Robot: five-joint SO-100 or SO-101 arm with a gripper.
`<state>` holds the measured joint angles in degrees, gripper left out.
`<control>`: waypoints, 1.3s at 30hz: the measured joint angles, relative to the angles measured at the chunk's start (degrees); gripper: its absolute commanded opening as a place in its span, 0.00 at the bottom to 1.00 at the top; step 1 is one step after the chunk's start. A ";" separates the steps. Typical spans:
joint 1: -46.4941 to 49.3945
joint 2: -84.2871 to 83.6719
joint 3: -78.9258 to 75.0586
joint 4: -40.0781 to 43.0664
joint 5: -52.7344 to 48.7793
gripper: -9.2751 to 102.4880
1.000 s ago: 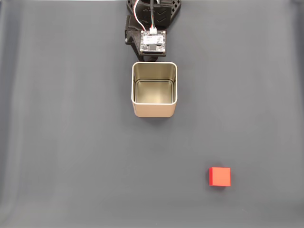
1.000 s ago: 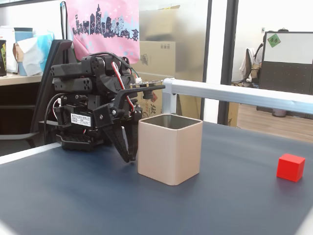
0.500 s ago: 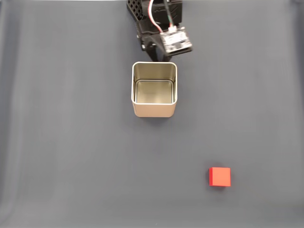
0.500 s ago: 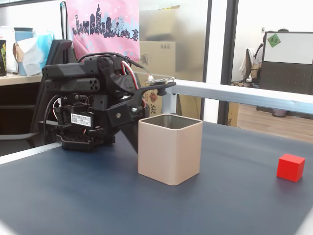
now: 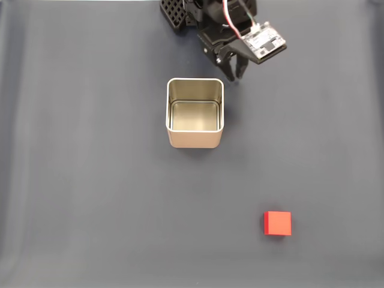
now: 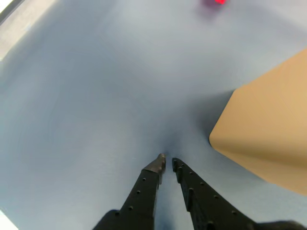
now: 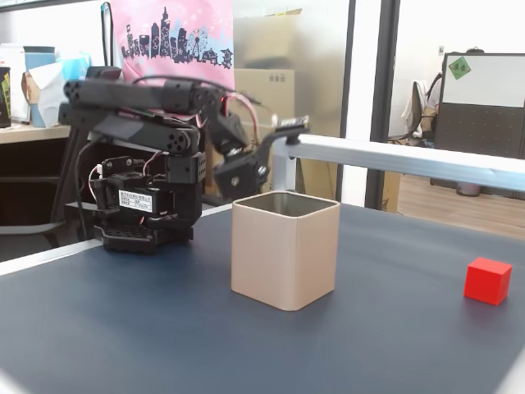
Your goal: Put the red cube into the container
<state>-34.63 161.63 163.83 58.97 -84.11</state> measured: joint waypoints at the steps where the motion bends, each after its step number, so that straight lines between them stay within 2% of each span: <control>1: -0.35 -2.20 -2.72 0.44 0.53 0.09; 12: -0.09 -23.82 -30.67 7.56 4.83 0.09; 22: 5.89 -49.92 -61.00 15.38 12.92 0.11; 30: 10.55 -69.17 -84.64 15.73 16.35 0.16; 39: 13.18 -84.20 -100.28 16.26 17.14 0.28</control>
<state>-21.45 77.43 63.54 75.23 -66.97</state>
